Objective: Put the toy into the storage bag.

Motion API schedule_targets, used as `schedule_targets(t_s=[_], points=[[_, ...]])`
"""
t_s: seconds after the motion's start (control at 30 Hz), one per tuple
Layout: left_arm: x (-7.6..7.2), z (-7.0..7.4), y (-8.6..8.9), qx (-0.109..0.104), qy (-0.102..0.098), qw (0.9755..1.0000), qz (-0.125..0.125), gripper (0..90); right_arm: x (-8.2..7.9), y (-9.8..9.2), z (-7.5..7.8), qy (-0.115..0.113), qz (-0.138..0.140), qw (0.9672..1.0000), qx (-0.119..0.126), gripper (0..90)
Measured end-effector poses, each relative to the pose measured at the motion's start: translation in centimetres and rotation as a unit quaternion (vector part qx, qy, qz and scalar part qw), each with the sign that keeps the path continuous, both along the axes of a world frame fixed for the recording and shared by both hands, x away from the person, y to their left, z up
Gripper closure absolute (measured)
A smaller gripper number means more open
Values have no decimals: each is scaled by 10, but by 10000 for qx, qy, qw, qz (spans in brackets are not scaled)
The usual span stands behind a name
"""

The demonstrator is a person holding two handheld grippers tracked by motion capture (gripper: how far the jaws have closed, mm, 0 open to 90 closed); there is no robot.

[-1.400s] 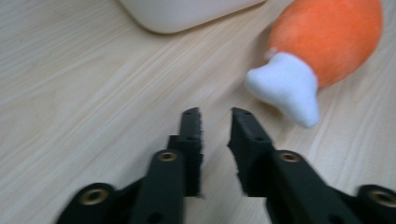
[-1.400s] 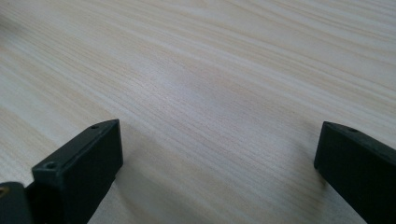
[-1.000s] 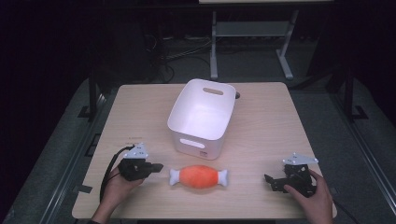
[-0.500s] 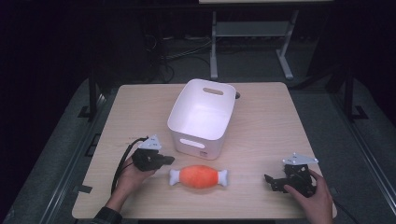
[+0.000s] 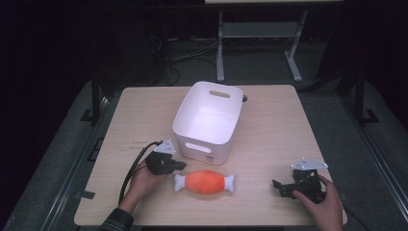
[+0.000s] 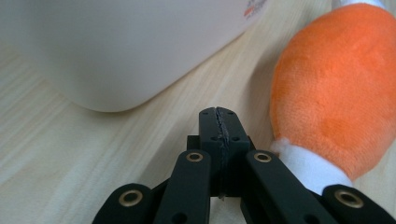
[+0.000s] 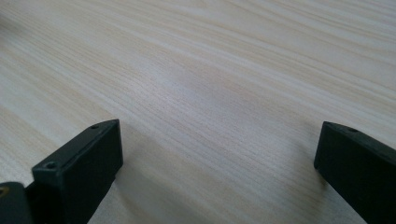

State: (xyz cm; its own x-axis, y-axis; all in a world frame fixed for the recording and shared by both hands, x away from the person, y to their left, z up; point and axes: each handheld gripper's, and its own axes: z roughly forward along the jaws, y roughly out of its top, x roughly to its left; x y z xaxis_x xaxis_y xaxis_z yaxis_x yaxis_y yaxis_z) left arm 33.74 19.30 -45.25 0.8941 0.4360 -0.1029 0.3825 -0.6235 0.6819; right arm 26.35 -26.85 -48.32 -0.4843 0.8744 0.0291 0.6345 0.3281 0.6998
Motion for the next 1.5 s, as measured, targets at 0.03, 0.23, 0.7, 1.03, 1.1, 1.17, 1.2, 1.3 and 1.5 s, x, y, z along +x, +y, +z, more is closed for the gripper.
schedule_targets(t_s=[0.03,0.23,0.7,1.03,1.1,1.17,1.2,1.3,1.5], points=[[0,-1,-1,6,20,10000,-11,898,0,0,0,0,0,10000,0,4],[-7,-3,-1,125,49,9999,-64,898,0,0,0,-2,3,10000,-3,5],[-29,-4,9,175,221,9996,-92,897,0,0,0,-3,2,10000,-4,4],[-46,-1,14,107,289,9995,-23,897,0,0,0,-3,2,10000,-5,5],[-50,-1,15,84,322,9994,15,897,0,0,0,-2,1,10000,-4,5],[-54,-1,16,147,315,9994,19,897,0,0,0,-1,-1,10000,-3,5],[-54,-1,16,147,315,9994,19,897,0,0,0,-2,0,10000,-4,5],[-55,0,16,129,318,9994,80,863,0,0,0,-1,1,10000,-4,5],[-52,7,17,247,232,9991,252,716,0,0,0,-2,0,10000,-4,5]])
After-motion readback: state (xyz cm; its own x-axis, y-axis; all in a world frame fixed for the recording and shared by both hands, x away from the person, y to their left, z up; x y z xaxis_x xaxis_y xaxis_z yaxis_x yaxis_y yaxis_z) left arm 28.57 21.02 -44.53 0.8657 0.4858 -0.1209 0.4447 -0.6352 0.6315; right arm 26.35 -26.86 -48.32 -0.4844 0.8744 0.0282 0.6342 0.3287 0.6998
